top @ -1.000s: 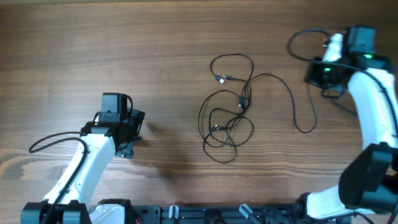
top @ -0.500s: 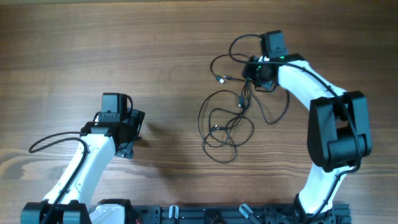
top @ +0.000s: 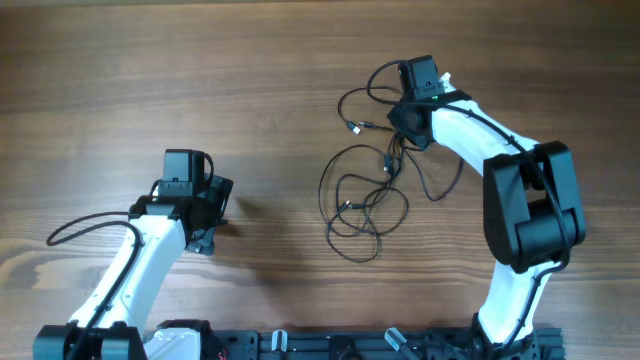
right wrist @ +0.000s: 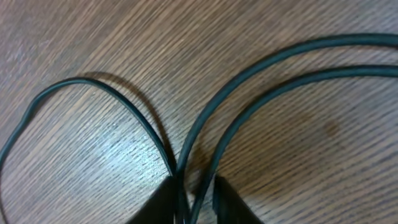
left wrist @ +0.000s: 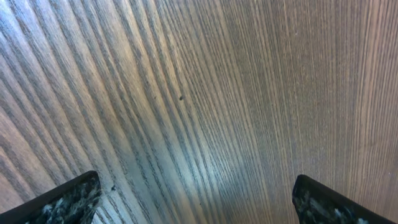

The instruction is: Untangle cables

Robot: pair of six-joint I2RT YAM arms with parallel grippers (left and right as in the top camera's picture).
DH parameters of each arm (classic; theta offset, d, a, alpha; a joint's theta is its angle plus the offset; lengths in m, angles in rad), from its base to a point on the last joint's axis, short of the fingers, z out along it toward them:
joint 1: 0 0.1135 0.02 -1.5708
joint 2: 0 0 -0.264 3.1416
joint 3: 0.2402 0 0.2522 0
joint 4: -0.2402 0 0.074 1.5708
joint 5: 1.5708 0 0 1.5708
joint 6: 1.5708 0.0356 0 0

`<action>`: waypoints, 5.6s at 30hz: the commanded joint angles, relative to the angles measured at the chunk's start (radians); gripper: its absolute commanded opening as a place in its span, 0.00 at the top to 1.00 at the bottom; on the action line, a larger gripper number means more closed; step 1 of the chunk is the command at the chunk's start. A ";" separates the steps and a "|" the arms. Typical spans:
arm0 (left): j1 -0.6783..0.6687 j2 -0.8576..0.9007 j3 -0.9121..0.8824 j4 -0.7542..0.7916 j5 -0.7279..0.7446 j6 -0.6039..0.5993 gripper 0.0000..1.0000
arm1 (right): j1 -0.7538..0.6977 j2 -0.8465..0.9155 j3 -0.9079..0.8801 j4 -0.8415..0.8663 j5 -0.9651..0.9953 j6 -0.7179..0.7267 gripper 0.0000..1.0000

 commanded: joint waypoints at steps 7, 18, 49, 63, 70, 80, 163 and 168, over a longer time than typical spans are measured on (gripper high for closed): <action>-0.004 0.000 0.000 0.000 -0.003 -0.014 0.00 | -0.029 -0.116 0.040 0.011 -0.101 -0.092 0.96; -0.004 0.000 0.000 0.000 -0.003 -0.014 0.00 | -0.160 -0.507 0.040 -0.069 0.053 -0.456 0.96; -0.004 0.000 0.000 -0.001 -0.003 -0.014 0.00 | -0.663 -0.431 0.003 -0.130 0.329 -0.453 0.96; -0.004 0.000 0.000 -0.001 -0.003 -0.014 0.00 | -0.390 -0.519 0.003 -0.324 0.472 -0.341 0.96; -0.004 0.000 0.000 0.000 -0.003 -0.014 0.00 | -0.147 -0.807 0.004 -0.346 0.504 -0.349 0.96; -0.004 0.000 0.000 0.000 -0.003 -0.014 0.00 | 0.009 -1.046 0.003 -0.393 0.758 -0.374 0.96; -0.004 0.000 0.000 0.006 0.020 -0.014 0.00 | -0.177 -0.175 -0.325 -0.286 -0.035 0.567 0.96; -0.004 0.000 0.000 0.007 0.019 -0.014 0.00 | -0.191 -0.236 -0.273 -0.319 0.087 0.322 0.96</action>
